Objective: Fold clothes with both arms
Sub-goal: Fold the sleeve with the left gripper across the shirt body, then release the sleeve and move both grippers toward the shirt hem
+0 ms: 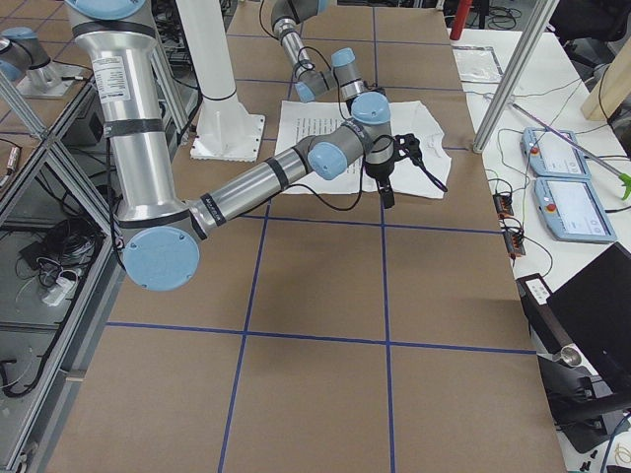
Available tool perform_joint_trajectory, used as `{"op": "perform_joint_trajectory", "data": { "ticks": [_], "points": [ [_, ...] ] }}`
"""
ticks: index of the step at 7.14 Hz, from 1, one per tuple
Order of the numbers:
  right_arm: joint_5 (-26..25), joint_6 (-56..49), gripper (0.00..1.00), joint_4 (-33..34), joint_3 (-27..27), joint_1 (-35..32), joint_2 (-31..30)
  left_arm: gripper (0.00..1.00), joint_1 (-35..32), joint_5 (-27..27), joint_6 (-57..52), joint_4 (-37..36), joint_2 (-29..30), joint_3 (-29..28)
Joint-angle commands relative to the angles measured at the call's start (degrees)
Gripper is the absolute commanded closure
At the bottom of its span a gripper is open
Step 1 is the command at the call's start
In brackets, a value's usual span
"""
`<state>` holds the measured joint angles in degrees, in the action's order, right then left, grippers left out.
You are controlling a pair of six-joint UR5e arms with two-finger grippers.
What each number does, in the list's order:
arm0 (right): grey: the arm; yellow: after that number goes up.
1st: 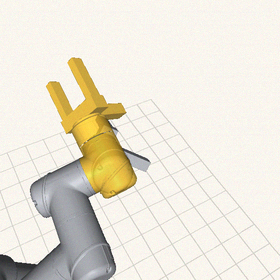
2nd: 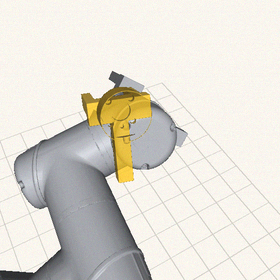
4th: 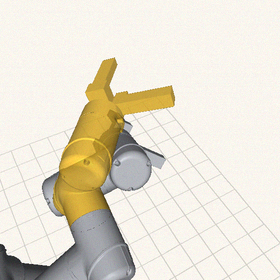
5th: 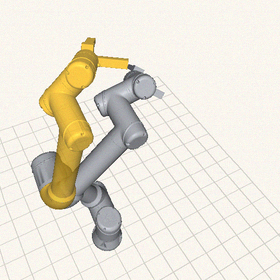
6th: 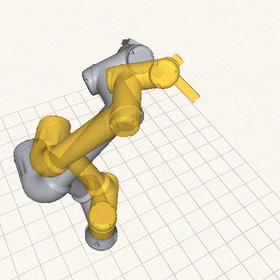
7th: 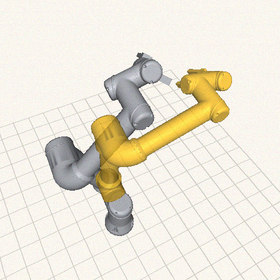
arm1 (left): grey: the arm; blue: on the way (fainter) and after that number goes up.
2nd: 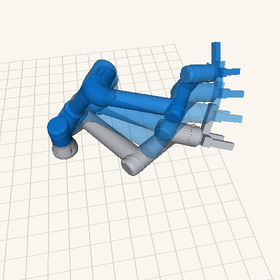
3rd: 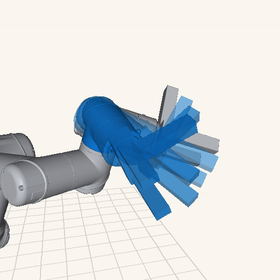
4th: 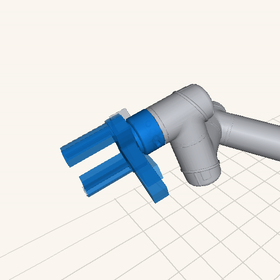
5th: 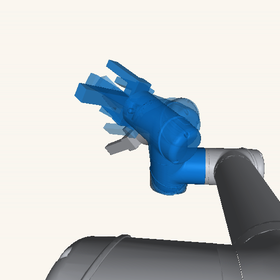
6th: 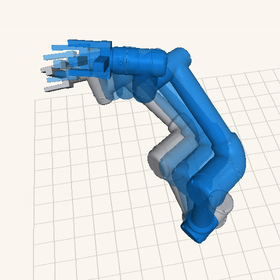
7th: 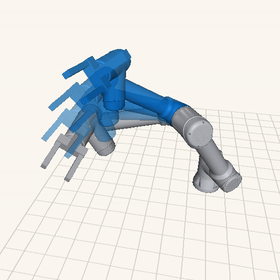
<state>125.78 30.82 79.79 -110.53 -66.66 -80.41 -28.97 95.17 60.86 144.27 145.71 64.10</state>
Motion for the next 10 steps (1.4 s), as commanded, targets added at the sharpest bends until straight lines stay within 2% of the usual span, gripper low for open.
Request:
{"op": "perform_joint_trajectory", "data": {
  "ticks": [1, 2, 4, 5, 6, 7, 8, 9, 10],
  "points": [
    [-0.2, 4.7, 0.00, 0.6, 0.7, 1.6, 3.6, 0.00, -2.4, 6.6, -1.5, -2.7, -0.7, 3.6],
    [-0.8, 9.0, 0.00, 0.5, 2.4, 4.1, 7.3, 0.00, -4.6, 11.1, -2.6, -7.0, -3.1, 8.6],
    [-8.2, 18.5, 0.00, 0.7, 5.9, 12.6, 15.2, 0.00, -8.8, 13.4, -10.9, -19.7, -10.5, 21.8],
    [-11.0, 21.8, 0.00, 1.9, 7.2, 15.6, 18.4, 0.00, -12.2, 17.1, -15.2, -24.1, -14.4, 26.3],
    [-12.9, 24.2, 0.00, 5.3, 5.6, 17.6, 19.8, 0.00, -14.0, 18.5, -17.9, -24.9, -20.8, 31.5],
    [-15.2, 27.6, 0.00, 7.6, 0.4, 20.7, 18.4, 0.00, -14.4, 18.5, -18.3, -25.3, -27.6, 37.4],
    [-18.1, 32.4, 0.00, 7.9, -6.0, 25.0, 14.2, 0.00, -14.4, 18.4, -17.8, -27.5, -33.8, 43.9],
    [-22.9, 37.7, 0.00, 7.9, -11.8, 30.4, 10.1, 0.00, -14.4, 18.3, -15.1, -28.8, -40.4, 50.5],
    [-28.0, 42.4, 0.00, 7.9, -16.3, 36.0, 5.8, 0.00, -13.8, 18.0, -6.0, -28.6, -46.8, 56.3]
  ]
}}
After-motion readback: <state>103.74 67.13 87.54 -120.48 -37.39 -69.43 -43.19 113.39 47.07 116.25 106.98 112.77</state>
